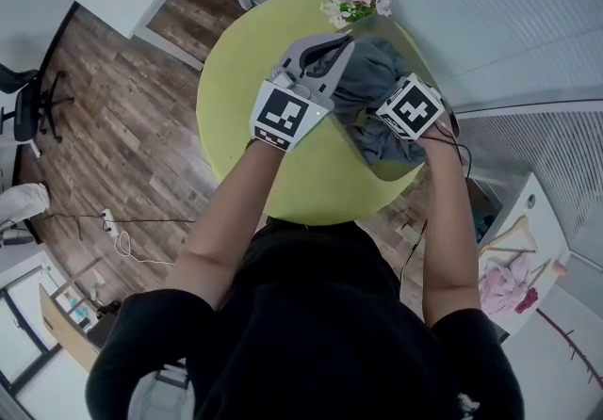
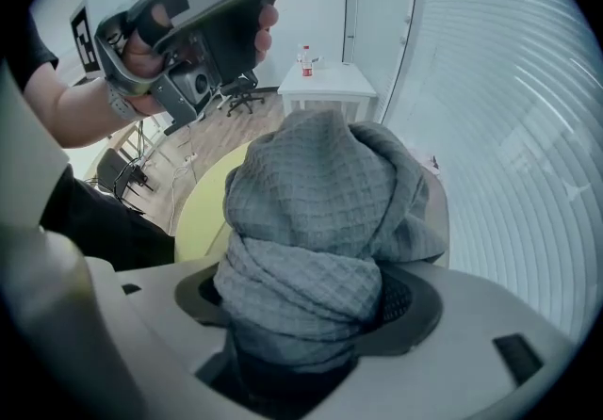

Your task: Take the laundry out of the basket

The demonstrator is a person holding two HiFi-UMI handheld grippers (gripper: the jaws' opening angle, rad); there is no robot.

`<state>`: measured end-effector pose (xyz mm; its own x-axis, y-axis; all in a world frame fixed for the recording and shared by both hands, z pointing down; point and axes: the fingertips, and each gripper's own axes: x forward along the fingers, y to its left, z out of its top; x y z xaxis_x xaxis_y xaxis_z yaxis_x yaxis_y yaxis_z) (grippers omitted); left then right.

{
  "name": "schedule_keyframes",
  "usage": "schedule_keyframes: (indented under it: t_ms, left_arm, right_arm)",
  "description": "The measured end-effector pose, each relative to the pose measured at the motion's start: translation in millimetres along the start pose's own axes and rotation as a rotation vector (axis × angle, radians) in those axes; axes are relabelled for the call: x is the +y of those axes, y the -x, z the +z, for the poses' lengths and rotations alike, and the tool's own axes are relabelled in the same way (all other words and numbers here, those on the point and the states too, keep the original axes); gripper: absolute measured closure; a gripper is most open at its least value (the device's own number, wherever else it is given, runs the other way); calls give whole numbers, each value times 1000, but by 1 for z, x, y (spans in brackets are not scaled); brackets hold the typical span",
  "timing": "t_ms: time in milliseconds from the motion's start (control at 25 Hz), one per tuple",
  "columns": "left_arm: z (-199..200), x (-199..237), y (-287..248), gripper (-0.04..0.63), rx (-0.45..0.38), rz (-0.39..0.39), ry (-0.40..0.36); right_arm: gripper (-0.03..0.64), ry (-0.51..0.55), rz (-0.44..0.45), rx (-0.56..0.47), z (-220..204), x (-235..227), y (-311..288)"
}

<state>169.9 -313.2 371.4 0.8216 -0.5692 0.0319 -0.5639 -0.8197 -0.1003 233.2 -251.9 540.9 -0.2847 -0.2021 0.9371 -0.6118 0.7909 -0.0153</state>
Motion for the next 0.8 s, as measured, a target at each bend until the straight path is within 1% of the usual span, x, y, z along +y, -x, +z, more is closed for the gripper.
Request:
schedule_keyframes:
  t_ms: [200,480,640,800]
  left_arm:
    - [24,3,15,586,-21,-13,-18]
    - [51,7,34,586,-47,-12,-38]
    - [62,11,47,586,-56,5,-52]
    - [70,21,71,586,-59,40,-70]
  right_arm:
    - [258,4,-40,-24,19,11,31]
    - [258,35,-51,-42,41,34,54]
    - [258,67,-47,-57,55,48,57]
    - [258,109,-35,-76,79,69,56]
